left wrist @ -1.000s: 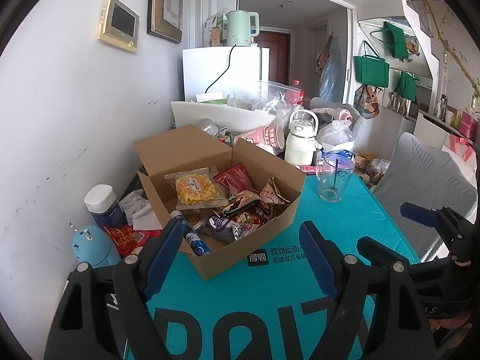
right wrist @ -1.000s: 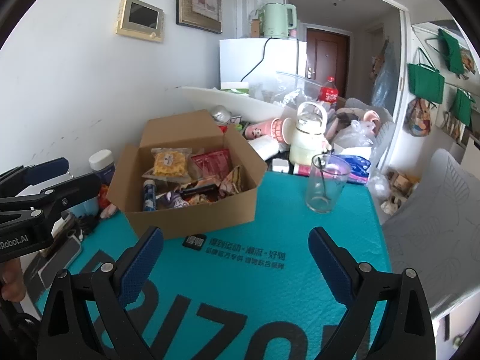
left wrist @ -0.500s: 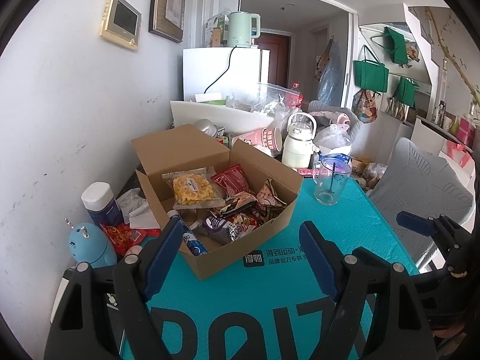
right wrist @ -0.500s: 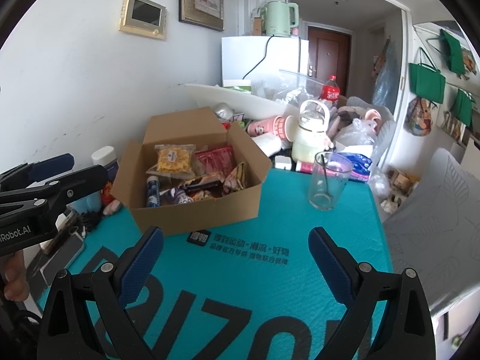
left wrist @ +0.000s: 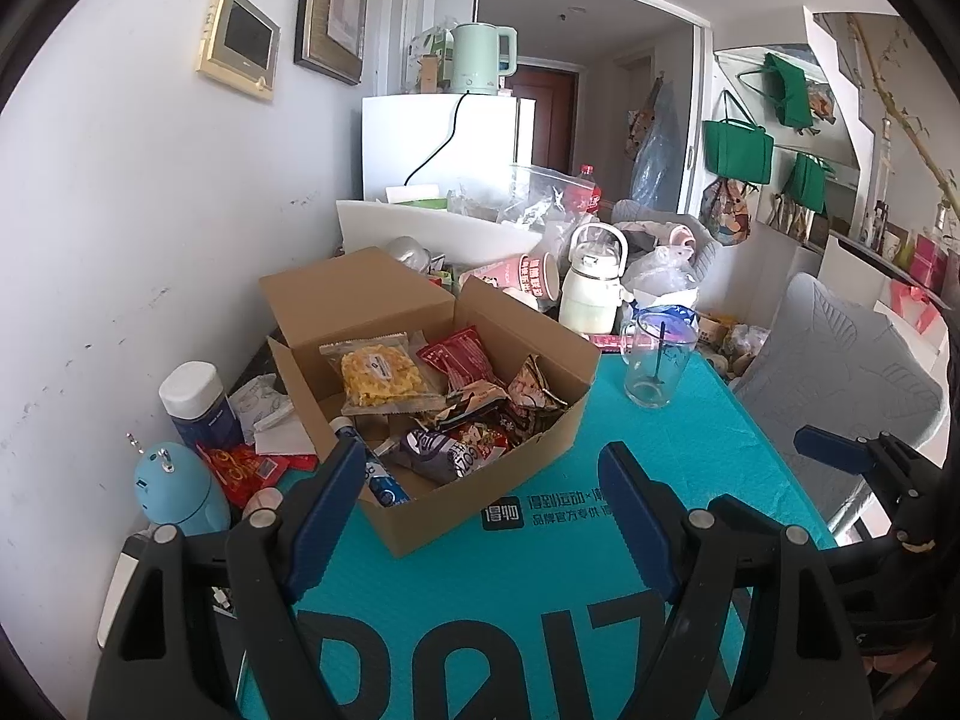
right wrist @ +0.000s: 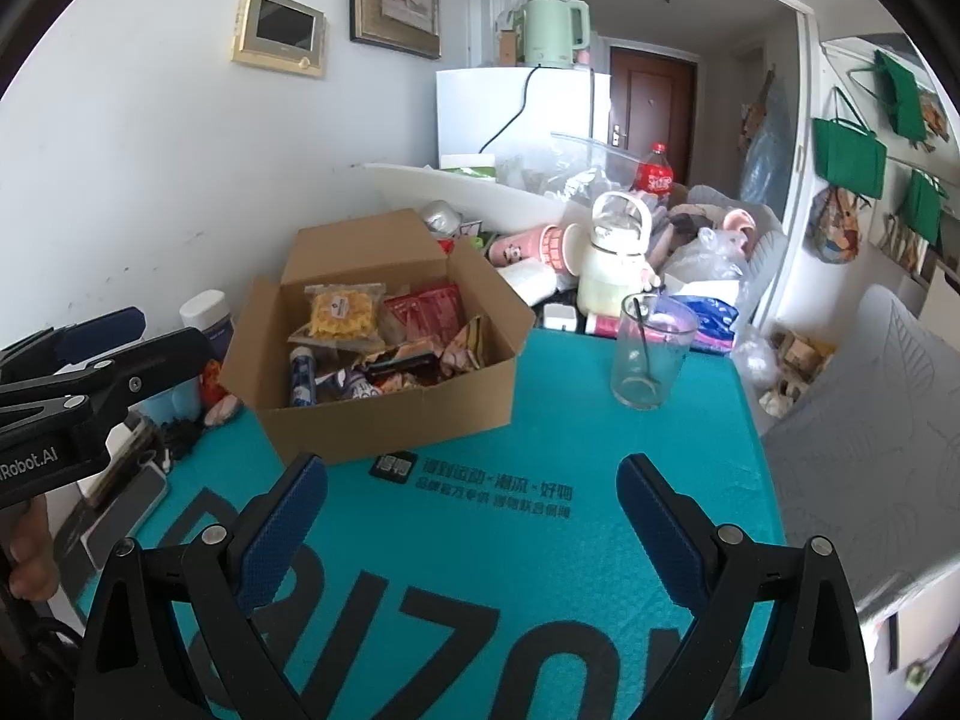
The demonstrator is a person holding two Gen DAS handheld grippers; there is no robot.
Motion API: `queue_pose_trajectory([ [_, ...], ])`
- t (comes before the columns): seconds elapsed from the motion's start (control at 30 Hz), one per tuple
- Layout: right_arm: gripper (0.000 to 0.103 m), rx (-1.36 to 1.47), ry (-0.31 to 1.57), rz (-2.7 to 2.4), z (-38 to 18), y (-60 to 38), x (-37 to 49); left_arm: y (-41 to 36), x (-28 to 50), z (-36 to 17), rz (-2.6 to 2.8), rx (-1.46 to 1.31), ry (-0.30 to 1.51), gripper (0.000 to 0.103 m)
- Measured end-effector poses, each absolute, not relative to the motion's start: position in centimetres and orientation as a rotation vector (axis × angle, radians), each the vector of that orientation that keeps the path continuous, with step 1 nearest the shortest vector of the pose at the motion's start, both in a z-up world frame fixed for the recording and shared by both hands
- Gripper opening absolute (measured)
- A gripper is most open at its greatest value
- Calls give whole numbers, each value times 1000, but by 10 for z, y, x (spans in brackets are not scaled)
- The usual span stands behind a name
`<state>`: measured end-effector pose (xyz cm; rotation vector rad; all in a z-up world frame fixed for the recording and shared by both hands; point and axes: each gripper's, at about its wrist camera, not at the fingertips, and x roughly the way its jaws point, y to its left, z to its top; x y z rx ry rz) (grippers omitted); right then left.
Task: Organize snacks
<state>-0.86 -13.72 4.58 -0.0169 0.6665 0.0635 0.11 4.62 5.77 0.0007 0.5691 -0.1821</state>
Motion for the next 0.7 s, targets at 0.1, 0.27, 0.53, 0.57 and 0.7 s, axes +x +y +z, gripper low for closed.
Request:
queue_pose_trajectory([
  [0.1,98,-14,672,64,44,-138,-9,44,0,57,-188,-3,574,79],
  [0.27,98,-6,676,62,43,-141,-9,42,-2,56,-181,3,576,80],
  [0.53,99,-4,677,54,40,-145,-9,39,3,53,-179,4,593,79],
  [0.57,99,-6,679,49,39,-145,-9,39,3,52,-178,7,593,79],
  [0.7,99,-1,685,46,37,-147,-8,37,5,49,-182,11,603,79],
])
